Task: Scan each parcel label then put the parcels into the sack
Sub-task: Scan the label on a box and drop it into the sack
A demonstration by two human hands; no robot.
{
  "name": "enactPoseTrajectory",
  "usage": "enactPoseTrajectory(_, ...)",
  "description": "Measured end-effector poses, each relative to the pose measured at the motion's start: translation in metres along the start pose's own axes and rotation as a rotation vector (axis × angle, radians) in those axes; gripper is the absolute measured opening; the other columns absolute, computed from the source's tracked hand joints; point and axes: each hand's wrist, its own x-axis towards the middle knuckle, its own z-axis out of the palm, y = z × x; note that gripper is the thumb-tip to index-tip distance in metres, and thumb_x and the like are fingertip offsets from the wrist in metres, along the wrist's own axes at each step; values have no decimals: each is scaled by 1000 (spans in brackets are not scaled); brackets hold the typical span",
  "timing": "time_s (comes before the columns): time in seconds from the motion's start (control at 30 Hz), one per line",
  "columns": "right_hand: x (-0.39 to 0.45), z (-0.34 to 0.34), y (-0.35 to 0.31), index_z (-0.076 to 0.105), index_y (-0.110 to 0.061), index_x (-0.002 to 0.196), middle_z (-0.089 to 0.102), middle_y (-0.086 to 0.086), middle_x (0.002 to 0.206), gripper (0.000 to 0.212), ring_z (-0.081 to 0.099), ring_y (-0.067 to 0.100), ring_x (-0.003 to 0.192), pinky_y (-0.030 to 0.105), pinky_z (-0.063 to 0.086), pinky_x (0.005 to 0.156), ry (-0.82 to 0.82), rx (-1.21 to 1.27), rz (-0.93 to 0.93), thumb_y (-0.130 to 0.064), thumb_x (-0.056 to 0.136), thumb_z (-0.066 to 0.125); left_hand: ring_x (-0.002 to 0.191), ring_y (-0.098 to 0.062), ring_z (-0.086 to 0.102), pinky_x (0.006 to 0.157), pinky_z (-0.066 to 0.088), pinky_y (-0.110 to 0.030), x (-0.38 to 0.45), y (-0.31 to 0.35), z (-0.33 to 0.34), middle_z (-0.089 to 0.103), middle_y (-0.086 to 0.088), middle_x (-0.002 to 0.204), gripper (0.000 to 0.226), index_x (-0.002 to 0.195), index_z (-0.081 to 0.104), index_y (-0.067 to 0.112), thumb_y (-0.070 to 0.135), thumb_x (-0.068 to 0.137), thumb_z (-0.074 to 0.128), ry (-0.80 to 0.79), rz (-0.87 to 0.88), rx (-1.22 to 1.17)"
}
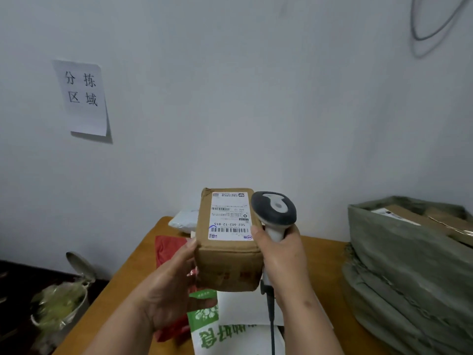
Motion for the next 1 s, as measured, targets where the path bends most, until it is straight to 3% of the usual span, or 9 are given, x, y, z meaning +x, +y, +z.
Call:
enactPoseTrajectory(0.1, -4, 7, -1, 58, -37, 102, 74, -14, 100, 26, 71, 7, 93, 26, 58, 74, -6, -46, 2, -34, 85, 78, 120, -37, 57, 85, 57, -54, -3, 5, -10, 60, -16, 125, 86, 112, 76, 19, 49, 34, 96, -77, -64, -23)
enactPoseTrajectory(0.23, -11, 18, -1, 58, -34, 101, 74, -12, 100, 26, 72, 5, 88, 17, 56, 62, 9, -54, 19, -34, 85, 78, 113, -37, 60, 81, 59, -46, -9, 15, -22, 59, -20, 132, 74, 112, 76, 11, 27, 41, 91, -94, -88, -45)
enactPoseTrajectory(0.33, -19, 27, -3, 57, -34, 99, 73, -12, 99, 24, 70, 2, 86, 12, 53, 56, 17, -61, 22, -33, 86, 77, 116, -37, 58, 85, 56, -44, -13, 19, -25, 62, -16, 130, 67, 110, 77, 17, 30, 45, 86, -55, -49, -25)
enactPoseTrajectory(0.47, -27, 35, -9, 59, -35, 97, 74, -16, 94, 23, 71, -2, 81, 11, 52, 57, 4, -94, -9, -30, 85, 79, 119, -37, 56, 95, 52, -47, -19, 16, -29, 62, -15, 132, 94, 131, 61, 17, 27, 41, 87, 9, -10, -83)
enactPoseTrajectory(0.53, -34, 39, -10, 61, -35, 95, 74, -17, 88, 21, 72, 1, 81, 13, 51, 57, 28, -82, -10, -35, 84, 79, 118, -37, 57, 89, 58, -46, -22, 16, -33, 60, -17, 132, 104, 138, 52, 16, 21, 40, 88, 44, 28, -139)
enactPoseTrajectory(0.67, -47, 40, -8, 63, -32, 91, 74, -9, 77, 19, 71, 12, 77, 24, 50, 61, 79, -58, 27, -40, 83, 78, 105, -28, 60, 60, 59, -33, -22, 17, -45, 61, -14, 129, 100, 144, 41, 19, 8, 55, 85, 179, 182, -185)
enactPoseTrajectory(0.83, -54, 20, -13, 71, -17, 99, 75, 2, 76, 24, 70, 13, 67, 31, 56, 65, -149, -3, 100, -27, 80, 81, 96, -22, 69, 63, 57, -29, -20, 11, -45, 64, -7, 125, 101, 149, 33, 25, 13, 60, 78, 248, 319, -124)
enactPoseTrajectory(1.0, -54, -1, -21, 73, -13, 99, 75, 6, 77, 25, 69, 17, 68, 33, 55, 66, -279, -8, 109, -23, 78, 83, 91, -15, 73, 66, 55, -29, -15, 12, -31, 67, -6, 125, 105, 150, 34, 26, 16, 56, 79, 276, 403, -98)
